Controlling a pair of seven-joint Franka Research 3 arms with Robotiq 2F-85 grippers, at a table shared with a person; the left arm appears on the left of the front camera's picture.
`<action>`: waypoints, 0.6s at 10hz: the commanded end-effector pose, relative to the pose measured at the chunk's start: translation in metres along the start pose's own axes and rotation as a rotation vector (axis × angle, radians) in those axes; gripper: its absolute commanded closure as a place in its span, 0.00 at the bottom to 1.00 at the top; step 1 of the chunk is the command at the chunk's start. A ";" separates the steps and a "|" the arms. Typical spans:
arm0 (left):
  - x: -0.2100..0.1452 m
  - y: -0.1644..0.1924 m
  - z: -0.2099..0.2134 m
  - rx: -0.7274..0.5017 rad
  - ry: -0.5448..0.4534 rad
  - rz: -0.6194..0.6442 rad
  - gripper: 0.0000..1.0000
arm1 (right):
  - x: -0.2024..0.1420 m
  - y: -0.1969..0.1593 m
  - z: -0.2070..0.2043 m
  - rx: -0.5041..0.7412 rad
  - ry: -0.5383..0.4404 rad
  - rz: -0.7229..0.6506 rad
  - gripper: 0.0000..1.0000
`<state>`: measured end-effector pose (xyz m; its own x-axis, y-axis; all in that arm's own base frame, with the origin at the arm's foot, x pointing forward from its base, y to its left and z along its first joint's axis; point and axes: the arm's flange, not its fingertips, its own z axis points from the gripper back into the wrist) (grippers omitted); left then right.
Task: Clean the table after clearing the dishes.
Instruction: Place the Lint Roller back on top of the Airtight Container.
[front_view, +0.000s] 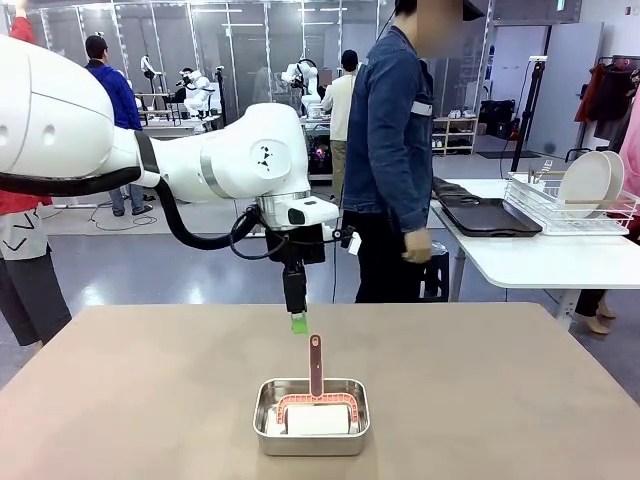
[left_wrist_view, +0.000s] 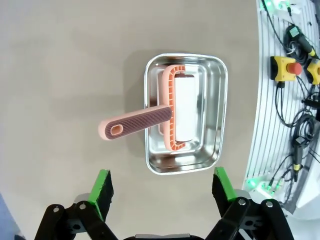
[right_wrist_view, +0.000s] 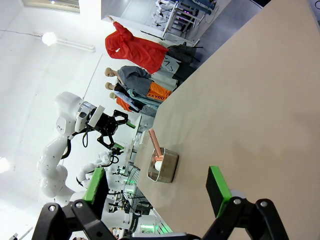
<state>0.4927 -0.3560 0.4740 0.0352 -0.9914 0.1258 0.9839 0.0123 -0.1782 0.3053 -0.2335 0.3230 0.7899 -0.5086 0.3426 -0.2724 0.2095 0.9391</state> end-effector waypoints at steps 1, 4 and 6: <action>-0.010 -0.016 -0.013 0.033 0.005 -0.070 0.00 | 0.000 0.003 0.000 0.011 -0.014 0.007 0.00; 0.000 0.000 0.000 0.000 0.000 0.000 0.00 | 0.000 0.003 0.000 0.011 -0.014 0.007 0.00; 0.000 0.000 0.000 0.000 0.000 0.000 0.00 | 0.000 0.003 0.000 0.011 -0.014 0.007 0.00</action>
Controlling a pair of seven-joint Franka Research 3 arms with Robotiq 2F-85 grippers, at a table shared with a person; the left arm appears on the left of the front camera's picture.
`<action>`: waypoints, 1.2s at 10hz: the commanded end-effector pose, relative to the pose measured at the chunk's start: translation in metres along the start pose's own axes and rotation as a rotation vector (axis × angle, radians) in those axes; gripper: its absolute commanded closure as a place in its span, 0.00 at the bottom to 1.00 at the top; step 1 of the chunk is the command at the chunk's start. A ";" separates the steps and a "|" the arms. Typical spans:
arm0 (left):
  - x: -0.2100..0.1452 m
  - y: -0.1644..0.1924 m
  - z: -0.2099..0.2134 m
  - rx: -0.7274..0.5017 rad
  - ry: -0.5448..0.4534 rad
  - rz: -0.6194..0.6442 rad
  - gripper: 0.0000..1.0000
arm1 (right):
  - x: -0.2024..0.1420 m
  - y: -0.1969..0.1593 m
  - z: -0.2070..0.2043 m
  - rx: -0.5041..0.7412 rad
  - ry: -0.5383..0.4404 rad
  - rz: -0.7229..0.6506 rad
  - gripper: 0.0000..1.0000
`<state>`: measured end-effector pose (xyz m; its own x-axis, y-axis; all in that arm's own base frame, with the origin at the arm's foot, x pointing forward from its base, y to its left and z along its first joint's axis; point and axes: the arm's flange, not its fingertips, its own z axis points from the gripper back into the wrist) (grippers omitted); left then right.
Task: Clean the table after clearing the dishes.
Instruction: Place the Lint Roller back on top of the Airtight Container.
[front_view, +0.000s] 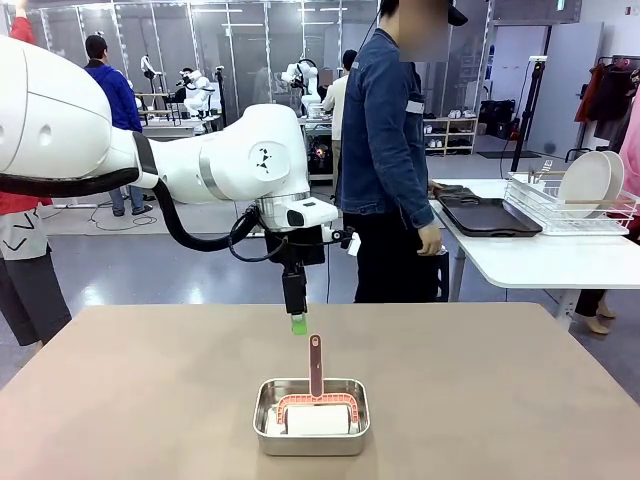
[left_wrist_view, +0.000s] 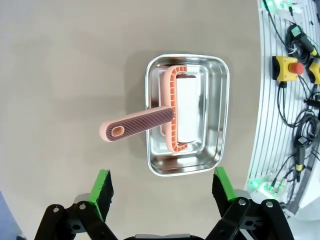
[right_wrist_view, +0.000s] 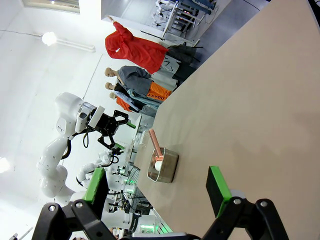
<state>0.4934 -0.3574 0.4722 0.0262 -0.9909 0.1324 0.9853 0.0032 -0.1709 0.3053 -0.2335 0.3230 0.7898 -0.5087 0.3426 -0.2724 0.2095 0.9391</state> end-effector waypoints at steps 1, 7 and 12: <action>-0.001 -0.001 0.002 -0.006 0.005 0.010 0.00 | 0.000 0.002 0.000 0.011 -0.014 0.006 0.00; -0.004 0.006 0.019 -0.098 -0.065 0.069 0.00 | 0.000 0.002 0.000 0.011 -0.014 0.006 0.00; -0.192 -0.024 0.109 -0.404 -0.659 0.437 0.00 | 0.000 0.002 0.000 0.011 -0.014 0.006 0.00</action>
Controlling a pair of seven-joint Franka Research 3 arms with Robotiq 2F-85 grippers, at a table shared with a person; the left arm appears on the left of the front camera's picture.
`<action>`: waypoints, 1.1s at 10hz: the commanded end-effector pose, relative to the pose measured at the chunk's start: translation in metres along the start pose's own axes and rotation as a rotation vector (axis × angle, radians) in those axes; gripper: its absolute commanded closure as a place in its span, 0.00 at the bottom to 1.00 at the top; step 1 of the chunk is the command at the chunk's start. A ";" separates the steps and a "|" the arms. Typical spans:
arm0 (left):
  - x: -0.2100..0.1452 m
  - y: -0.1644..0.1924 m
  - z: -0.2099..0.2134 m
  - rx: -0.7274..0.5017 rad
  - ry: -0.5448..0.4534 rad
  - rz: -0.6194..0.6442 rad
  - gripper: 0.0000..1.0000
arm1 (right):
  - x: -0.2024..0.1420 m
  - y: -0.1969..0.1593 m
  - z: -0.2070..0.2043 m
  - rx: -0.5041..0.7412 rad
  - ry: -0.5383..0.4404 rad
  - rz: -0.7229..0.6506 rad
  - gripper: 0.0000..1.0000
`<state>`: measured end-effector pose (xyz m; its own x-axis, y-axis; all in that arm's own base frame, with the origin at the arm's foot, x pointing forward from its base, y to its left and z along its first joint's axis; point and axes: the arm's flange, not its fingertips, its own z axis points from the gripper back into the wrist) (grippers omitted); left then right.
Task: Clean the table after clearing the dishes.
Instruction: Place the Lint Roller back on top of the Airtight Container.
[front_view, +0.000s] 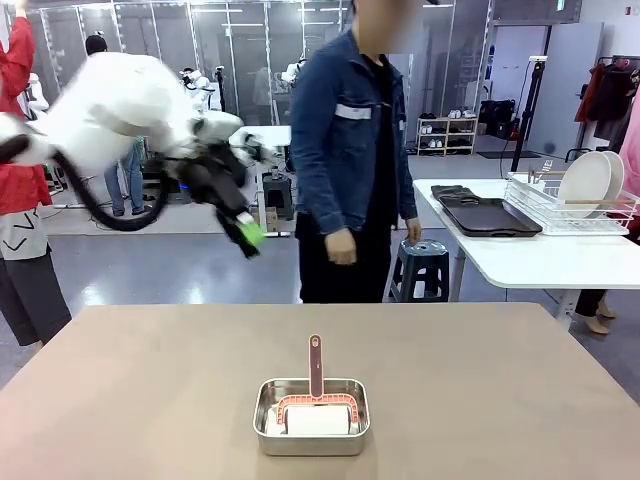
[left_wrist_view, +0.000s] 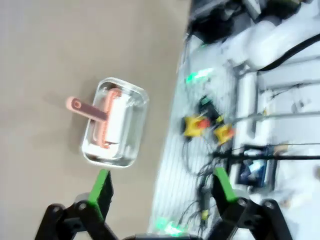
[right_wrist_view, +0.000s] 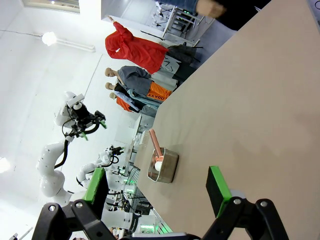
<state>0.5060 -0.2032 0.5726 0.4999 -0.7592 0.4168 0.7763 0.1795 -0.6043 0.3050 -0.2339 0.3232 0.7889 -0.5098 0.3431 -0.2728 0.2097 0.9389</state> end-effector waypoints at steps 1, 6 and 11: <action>-0.104 -0.001 0.041 0.009 -0.316 0.098 0.00 | 0.000 0.002 -0.001 0.011 -0.012 0.006 0.00; -0.377 0.004 0.120 -0.153 -0.811 0.357 0.00 | 0.000 0.002 -0.001 0.011 -0.012 0.006 0.00; -0.488 0.019 0.121 -0.013 -0.865 0.623 0.00 | 0.000 0.002 -0.001 0.011 -0.012 0.006 0.00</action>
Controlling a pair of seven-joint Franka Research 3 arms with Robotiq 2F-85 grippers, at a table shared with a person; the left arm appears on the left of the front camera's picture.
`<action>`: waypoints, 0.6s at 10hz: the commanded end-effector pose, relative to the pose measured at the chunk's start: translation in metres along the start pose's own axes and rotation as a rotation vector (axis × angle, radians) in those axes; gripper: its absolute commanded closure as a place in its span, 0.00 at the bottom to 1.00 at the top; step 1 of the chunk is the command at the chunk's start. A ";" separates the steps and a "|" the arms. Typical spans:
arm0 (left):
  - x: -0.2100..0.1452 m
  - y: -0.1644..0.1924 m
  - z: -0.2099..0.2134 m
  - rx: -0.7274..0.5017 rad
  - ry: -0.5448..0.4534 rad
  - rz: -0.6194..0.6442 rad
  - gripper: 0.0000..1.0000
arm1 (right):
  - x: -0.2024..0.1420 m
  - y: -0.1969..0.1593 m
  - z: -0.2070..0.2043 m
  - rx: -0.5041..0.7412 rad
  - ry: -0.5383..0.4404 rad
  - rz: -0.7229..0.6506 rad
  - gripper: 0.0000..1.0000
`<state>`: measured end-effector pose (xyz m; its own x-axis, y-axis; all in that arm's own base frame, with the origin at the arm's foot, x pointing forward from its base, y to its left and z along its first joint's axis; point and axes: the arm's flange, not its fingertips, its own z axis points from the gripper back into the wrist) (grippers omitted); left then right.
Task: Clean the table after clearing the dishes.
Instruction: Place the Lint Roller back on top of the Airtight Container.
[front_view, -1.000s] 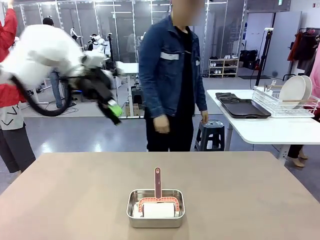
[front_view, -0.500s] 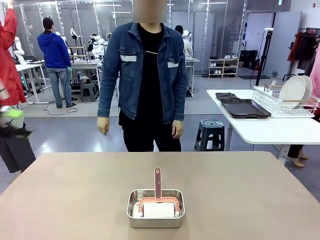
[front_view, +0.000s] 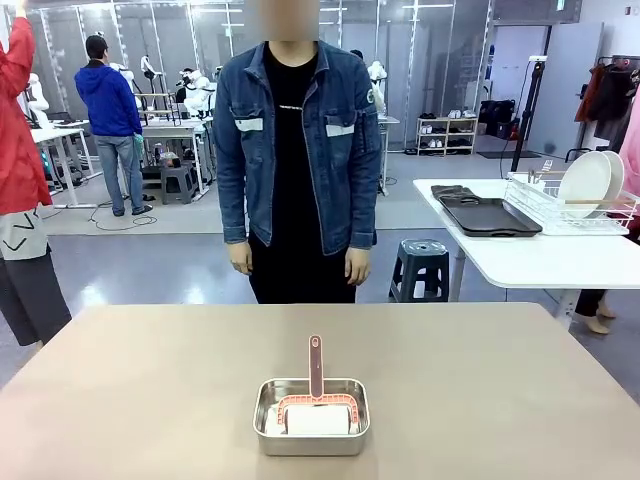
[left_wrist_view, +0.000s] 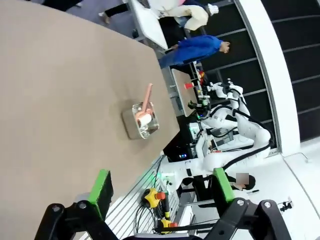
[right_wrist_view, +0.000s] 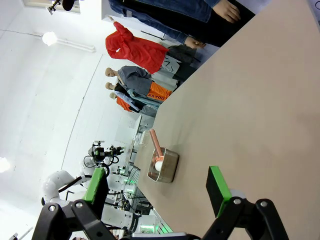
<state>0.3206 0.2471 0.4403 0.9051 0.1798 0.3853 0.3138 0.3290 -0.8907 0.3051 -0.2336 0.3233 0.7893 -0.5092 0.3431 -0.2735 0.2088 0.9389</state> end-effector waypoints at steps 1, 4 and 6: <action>0.003 0.006 -0.001 0.106 0.022 0.043 0.00 | 0.000 0.002 0.000 0.010 -0.013 0.006 0.00; 0.013 0.012 0.002 0.272 -0.018 0.074 0.00 | 0.000 0.002 0.000 0.010 -0.013 0.006 0.00; 0.016 0.016 0.003 0.254 -0.061 0.067 0.00 | 0.000 0.002 0.000 0.010 -0.013 0.006 0.00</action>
<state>0.3401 0.2656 0.4308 0.9053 0.2476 0.3453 0.1656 0.5429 -0.8233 0.3051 -0.2336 0.3233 0.7893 -0.5092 0.3431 -0.2735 0.2088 0.9389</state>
